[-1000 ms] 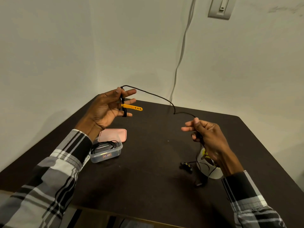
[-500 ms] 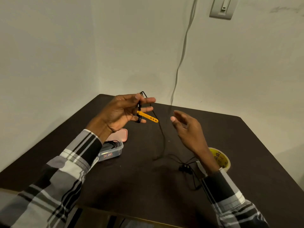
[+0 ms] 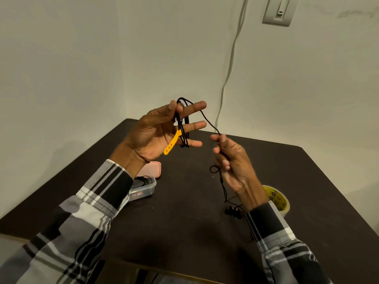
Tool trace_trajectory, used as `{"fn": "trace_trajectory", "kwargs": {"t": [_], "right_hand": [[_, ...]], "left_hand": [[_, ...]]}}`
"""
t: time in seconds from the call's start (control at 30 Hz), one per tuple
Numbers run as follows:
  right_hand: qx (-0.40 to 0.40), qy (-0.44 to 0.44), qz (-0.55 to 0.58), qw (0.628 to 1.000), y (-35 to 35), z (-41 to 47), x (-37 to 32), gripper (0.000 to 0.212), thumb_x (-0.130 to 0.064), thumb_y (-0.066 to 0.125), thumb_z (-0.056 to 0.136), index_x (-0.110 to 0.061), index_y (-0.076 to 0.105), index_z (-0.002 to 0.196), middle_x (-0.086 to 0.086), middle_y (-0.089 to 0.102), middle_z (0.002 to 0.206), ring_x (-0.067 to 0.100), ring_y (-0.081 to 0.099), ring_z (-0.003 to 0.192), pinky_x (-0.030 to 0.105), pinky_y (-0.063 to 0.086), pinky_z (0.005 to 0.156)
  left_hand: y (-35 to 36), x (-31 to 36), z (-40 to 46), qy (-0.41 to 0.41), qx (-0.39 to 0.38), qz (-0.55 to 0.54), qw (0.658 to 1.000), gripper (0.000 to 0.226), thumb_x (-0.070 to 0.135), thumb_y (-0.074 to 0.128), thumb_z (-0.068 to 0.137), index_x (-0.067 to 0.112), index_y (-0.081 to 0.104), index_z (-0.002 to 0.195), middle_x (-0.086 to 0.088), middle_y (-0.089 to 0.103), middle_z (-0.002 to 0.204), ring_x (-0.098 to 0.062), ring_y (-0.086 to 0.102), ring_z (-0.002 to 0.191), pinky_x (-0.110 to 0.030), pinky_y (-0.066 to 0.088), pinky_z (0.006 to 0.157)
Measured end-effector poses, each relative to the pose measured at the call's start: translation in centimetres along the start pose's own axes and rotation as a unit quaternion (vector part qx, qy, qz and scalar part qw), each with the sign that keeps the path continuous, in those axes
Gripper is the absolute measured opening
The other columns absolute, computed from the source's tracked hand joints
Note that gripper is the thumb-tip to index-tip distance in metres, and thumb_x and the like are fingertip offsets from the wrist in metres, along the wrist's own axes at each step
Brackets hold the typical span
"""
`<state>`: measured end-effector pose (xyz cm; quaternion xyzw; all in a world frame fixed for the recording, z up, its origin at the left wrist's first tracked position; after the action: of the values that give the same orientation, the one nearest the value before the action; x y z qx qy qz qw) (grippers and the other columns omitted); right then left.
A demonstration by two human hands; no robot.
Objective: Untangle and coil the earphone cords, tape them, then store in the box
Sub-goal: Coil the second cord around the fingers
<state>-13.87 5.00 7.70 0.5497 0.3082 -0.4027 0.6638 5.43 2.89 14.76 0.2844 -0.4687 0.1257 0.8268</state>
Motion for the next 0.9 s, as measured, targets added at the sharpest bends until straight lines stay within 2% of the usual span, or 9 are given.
{"fn": "trace_trajectory", "kwargs": {"t": [0.1, 0.23, 0.33, 0.4, 0.47, 0.57, 0.67, 0.77, 0.9], "right_hand": [[0.007, 0.021, 0.002, 1.0, -1.2, 0.2, 0.2, 0.021, -0.025, 0.065, 0.084, -0.005, 0.069, 0.09, 0.002, 0.063, 0.064, 0.001, 0.032, 0.032, 0.016, 0.017, 0.039], [-0.035, 0.065, -0.262, 0.962, 0.3, -1.3, 1.2, 0.02, -0.023, 0.065, 0.093, -0.006, 0.075, 0.097, 0.009, 0.07, 0.071, 0.007, 0.034, 0.039, 0.018, 0.025, 0.041], [-0.122, 0.05, -0.361, 0.923, 2.1, -2.8, 1.7, 0.017, -0.018, 0.062, 0.096, -0.007, 0.076, 0.099, 0.008, 0.07, 0.067, 0.008, 0.044, 0.04, 0.017, 0.034, 0.041], [-0.127, 0.038, -0.379, 0.916, 2.1, -3.4, 1.1, 0.019, -0.014, 0.061, 0.097, 0.0, 0.074, 0.099, 0.006, 0.068, 0.063, 0.008, 0.051, 0.044, 0.015, 0.04, 0.045], [-0.115, 0.03, -0.385, 0.915, 1.5, -3.6, -0.1, 0.02, -0.013, 0.062, 0.096, 0.003, 0.073, 0.099, 0.006, 0.068, 0.063, 0.008, 0.056, 0.05, 0.016, 0.045, 0.051], [-0.084, 0.017, -0.397, 0.914, 0.4, -4.0, -2.1, 0.021, -0.019, 0.064, 0.095, -0.001, 0.073, 0.097, 0.005, 0.067, 0.062, 0.009, 0.052, 0.05, 0.017, 0.042, 0.048], [-0.044, -0.012, -0.398, 0.916, -0.5, -4.1, -4.0, 0.021, -0.023, 0.067, 0.092, -0.003, 0.074, 0.092, 0.007, 0.065, 0.059, 0.009, 0.044, 0.049, 0.017, 0.034, 0.048], [-0.032, -0.035, -0.404, 0.913, -0.7, -4.1, -5.5, 0.021, -0.025, 0.067, 0.09, -0.005, 0.075, 0.088, 0.007, 0.065, 0.059, 0.011, 0.042, 0.05, 0.017, 0.033, 0.048], [-0.063, -0.053, -0.416, 0.906, -0.2, -4.1, -6.5, 0.027, -0.032, 0.065, 0.086, -0.007, 0.075, 0.086, 0.005, 0.068, 0.062, 0.01, 0.046, 0.053, 0.016, 0.035, 0.048]], "left_hand": [[0.7, 0.0, 0.2, 0.024, -0.027, -0.032, 0.999, 0.016, 0.033, 0.073, 0.081, 0.018, 0.072, 0.085, -0.013, 0.053, 0.144, -0.042, 0.052, 0.128, -0.063, 0.052, 0.084], [1.2, -0.8, 1.1, 0.047, -0.028, -0.047, 0.997, 0.016, 0.031, 0.065, 0.085, 0.017, 0.072, 0.088, -0.011, 0.046, 0.149, -0.041, 0.049, 0.132, -0.065, 0.05, 0.089], [0.2, -1.5, 1.5, 0.044, 0.052, 0.161, 0.985, 0.009, 0.024, 0.069, 0.087, 0.017, 0.075, 0.086, -0.005, 0.058, 0.14, -0.027, 0.053, 0.132, -0.049, 0.053, 0.088], [-0.4, -2.0, 1.6, 0.047, 0.059, 0.356, 0.931, 0.011, 0.012, 0.066, 0.092, 0.009, 0.076, 0.089, -0.011, 0.067, 0.126, -0.011, 0.052, 0.132, -0.029, 0.049, 0.091], [-0.8, -2.7, 1.6, 0.029, 0.033, 0.459, 0.887, 0.013, 0.009, 0.065, 0.092, 0.002, 0.076, 0.09, -0.018, 0.073, 0.109, 0.0, 0.048, 0.131, -0.017, 0.042, 0.099], [-1.5, -3.2, 1.5, -0.004, 0.021, 0.502, 0.865, 0.012, 0.017, 0.068, 0.091, 0.019, 0.076, 0.083, 0.001, 0.075, 0.092, 0.001, 0.049, 0.13, -0.026, 0.041, 0.107], [-1.8, -3.6, 1.5, -0.037, 0.009, 0.507, 0.861, 0.013, 0.023, 0.069, 0.09, 0.032, 0.075, 0.084, 0.001, 0.074, 0.111, -0.002, 0.05, 0.131, -0.039, 0.041, 0.111], [-1.6, -4.1, 1.4, -0.068, -0.013, 0.505, 0.86, 0.009, 0.026, 0.069, 0.091, 0.029, 0.077, 0.094, -0.001, 0.069, 0.123, -0.002, 0.049, 0.131, -0.04, 0.039, 0.113], [-1.5, -4.8, 1.6, -0.048, 0.015, 0.581, 0.812, 0.016, 0.027, 0.066, 0.092, 0.017, 0.078, 0.096, 0.001, 0.071, 0.119, -0.002, 0.054, 0.127, -0.04, 0.042, 0.11]]}}
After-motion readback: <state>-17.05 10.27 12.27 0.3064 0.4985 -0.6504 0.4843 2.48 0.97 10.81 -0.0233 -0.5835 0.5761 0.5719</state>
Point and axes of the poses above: each hand's wrist, its own z-axis towards the middle knuckle, its own y-axis out of the palm, x = y × z, the point moved 3 cm from there along z, towards the middle knuckle
